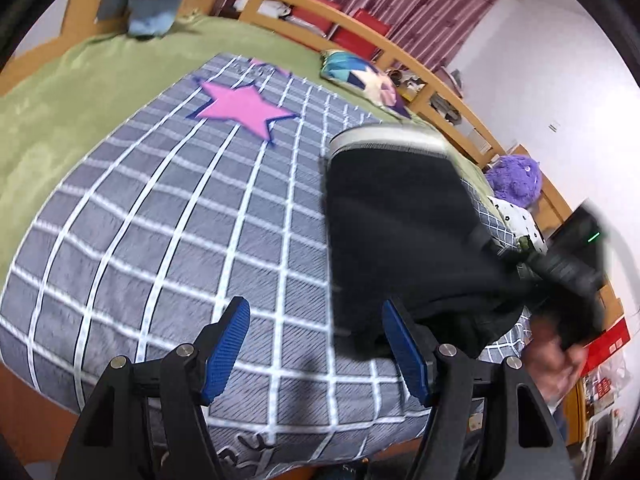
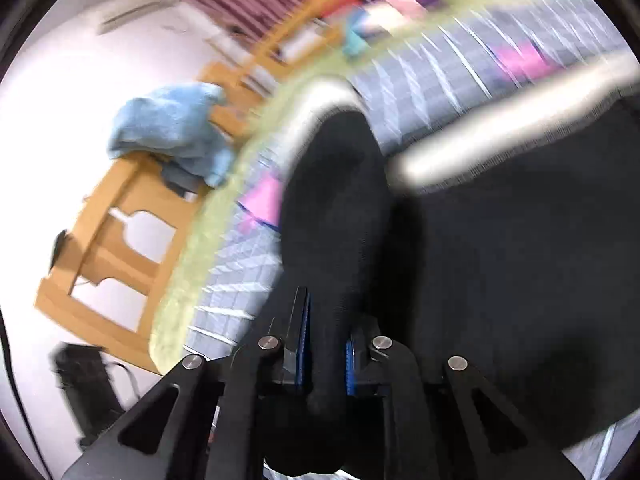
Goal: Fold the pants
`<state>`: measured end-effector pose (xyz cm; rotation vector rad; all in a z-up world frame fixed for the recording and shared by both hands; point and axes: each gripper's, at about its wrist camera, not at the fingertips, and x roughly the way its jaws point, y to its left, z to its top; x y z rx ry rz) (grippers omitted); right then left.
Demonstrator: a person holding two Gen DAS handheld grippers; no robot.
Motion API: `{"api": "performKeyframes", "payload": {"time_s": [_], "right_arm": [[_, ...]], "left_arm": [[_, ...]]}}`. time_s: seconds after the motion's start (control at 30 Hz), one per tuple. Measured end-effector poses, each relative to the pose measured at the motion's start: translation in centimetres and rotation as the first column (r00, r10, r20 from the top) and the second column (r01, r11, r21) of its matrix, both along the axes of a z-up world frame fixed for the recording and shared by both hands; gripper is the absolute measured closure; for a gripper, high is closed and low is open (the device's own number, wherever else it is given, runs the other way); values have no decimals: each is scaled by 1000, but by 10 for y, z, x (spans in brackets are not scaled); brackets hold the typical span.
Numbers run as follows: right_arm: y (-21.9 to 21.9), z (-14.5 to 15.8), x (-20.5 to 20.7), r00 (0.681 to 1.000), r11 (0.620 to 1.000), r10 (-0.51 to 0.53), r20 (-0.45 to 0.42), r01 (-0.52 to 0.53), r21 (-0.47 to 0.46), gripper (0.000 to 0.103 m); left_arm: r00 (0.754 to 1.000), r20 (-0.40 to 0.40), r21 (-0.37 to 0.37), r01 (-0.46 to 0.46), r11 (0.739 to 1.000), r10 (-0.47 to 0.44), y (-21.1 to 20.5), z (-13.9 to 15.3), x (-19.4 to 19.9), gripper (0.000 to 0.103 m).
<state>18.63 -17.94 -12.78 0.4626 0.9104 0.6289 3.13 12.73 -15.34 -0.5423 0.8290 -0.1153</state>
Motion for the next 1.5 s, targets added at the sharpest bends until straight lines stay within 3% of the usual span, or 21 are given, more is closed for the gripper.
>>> {"api": "performKeyframes", "payload": {"time_s": [0.13, 0.3, 0.5, 0.67, 0.77, 0.9, 1.0, 1.07, 1.17, 1.23, 1.3, 1.4, 1.5], "right_arm": [[2, 50, 7, 996, 999, 26, 84, -30, 40, 89], [-17, 66, 12, 993, 1000, 21, 112, -20, -11, 90], [-105, 82, 20, 984, 994, -98, 149, 90, 60, 90], [-187, 92, 28, 971, 987, -156, 182, 161, -16, 90], [-234, 82, 38, 965, 968, -183, 187, 211, -139, 91], [-282, 42, 48, 963, 939, -246, 108, 264, -218, 90], [-288, 10, 49, 973, 931, -224, 59, 231, -283, 90], [-289, 5, 44, 975, 929, -208, 78, 222, -297, 84], [-294, 20, 29, 951, 900, -272, 147, 305, -310, 80], [-288, 27, 14, 937, 887, -269, 225, 332, -321, 79], [-277, 22, 4, 935, 875, -230, 271, 320, -362, 75], [-265, -8, 1, 945, 833, -199, 261, 304, -463, 72], [-276, -7, -4, 946, 858, -222, 236, 304, -414, 72]], "left_arm": [[1000, -17, -3, 14, 1000, -14, -3, -3, 4, 36], [999, -14, 16, 52, 999, -52, -19, 4, 11, 36], [991, -18, -26, 131, 991, -131, -54, 12, 30, 36], [977, 11, -53, 214, 975, -213, -98, 24, 55, 36], [965, 14, -32, 264, 964, -264, -132, 26, 70, 36], [954, 12, 35, 299, 954, -299, -178, 28, 85, 36], [958, 2, 60, 285, 957, -285, -201, 31, 94, 36], [960, 5, 54, 280, 959, -280, -210, 32, 96, 36], [966, -26, 113, 259, 959, -258, -219, 26, 94, 36], [963, -76, 154, 267, 951, -258, -228, 10, 89, 36], [953, -120, 145, 293, 945, -277, -235, -13, 86, 33], [949, -106, 90, 305, 948, -296, -229, -20, 80, 33], [937, -91, 118, 346, 931, -337, -227, -8, 65, 35]]}}
